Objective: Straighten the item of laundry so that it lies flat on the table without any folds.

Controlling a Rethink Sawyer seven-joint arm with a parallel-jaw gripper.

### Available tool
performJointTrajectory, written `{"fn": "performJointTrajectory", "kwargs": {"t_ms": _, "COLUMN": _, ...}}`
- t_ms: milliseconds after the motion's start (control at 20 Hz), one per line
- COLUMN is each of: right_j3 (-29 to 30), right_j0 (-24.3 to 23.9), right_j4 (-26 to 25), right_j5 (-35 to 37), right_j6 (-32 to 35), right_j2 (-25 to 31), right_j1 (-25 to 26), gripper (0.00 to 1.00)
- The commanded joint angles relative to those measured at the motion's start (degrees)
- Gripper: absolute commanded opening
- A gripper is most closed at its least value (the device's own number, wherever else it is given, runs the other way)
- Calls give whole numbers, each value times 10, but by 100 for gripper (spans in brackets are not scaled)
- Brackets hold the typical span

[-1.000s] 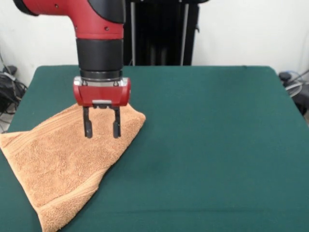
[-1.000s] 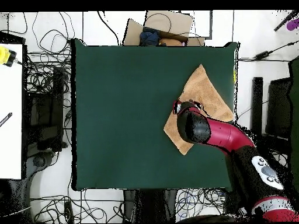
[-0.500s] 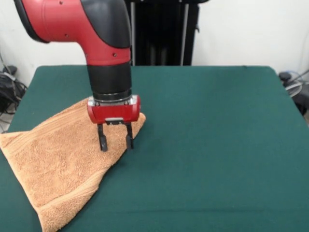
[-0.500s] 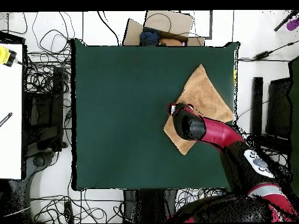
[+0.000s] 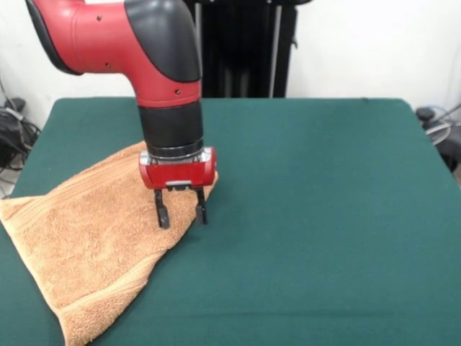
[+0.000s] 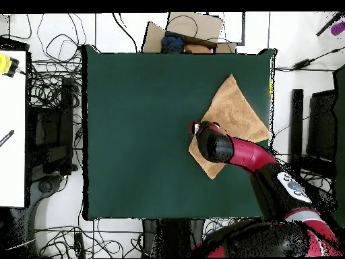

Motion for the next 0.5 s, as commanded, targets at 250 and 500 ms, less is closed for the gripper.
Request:
{"fn": "performJointTrajectory", "kwargs": {"t_ms": 250, "right_j3": -16, "right_j0": 11, "right_j4": -9, "right_j5": 67, "right_j6": 16, "right_j2": 55, "right_j1": 12, "gripper": 0}}
{"fn": "performJointTrajectory", "kwargs": {"t_ms": 500, "right_j3": -18, "right_j0": 13, "right_j4": -12, "right_j5": 73, "right_j6": 11, "right_j2": 53, "right_j1": 10, "gripper": 0}}
